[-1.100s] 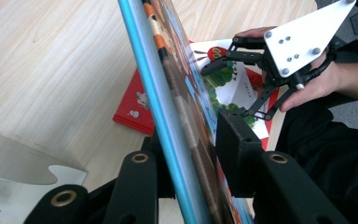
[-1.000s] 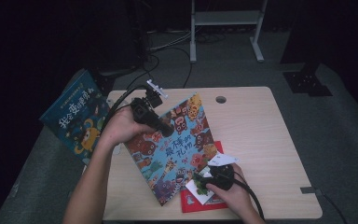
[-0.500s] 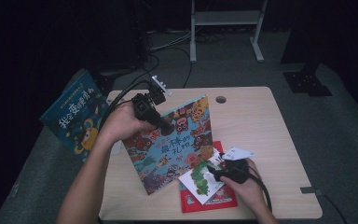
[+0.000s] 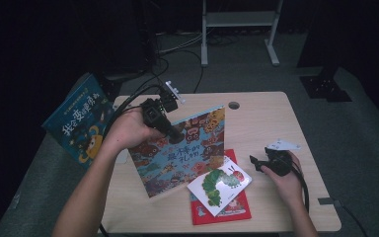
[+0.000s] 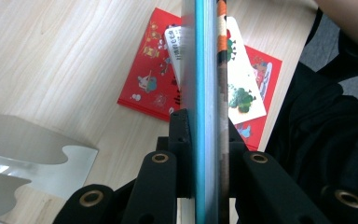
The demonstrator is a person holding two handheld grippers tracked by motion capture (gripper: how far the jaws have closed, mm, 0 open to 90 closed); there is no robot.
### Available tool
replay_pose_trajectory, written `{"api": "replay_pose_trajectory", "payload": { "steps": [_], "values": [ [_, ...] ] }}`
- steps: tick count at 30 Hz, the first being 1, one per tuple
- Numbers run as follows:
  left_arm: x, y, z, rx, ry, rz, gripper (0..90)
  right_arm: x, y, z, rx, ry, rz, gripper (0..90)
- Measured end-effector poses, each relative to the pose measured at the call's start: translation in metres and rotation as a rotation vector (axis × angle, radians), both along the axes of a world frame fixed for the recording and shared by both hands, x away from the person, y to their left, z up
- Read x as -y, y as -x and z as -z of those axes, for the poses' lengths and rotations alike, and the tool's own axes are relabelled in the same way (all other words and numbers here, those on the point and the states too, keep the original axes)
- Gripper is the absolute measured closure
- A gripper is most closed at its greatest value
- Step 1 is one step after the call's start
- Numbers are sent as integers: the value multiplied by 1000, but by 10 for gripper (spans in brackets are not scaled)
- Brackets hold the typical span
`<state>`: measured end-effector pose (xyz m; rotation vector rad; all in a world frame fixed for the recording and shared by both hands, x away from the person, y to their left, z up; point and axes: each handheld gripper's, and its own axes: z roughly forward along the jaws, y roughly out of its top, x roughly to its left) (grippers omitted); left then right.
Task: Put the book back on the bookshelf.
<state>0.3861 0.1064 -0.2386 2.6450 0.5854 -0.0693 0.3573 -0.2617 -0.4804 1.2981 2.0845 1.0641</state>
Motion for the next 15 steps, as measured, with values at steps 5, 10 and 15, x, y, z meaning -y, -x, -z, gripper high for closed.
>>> {"api": "replay_pose_trajectory", "payload": {
  "steps": [5, 10, 15],
  "values": [
    [-3, 0, -2, -6, -9, 2, 805, 8, -8, 8, -14, 8, 36, 259],
    [-13, 2, -6, 1, 2, -21, 805, 8, -14, 16, -46, 38, 45, 251],
    [-28, 9, -12, 27, 21, -51, 805, 6, -16, 20, -62, 48, 45, 248]
  ]
}}
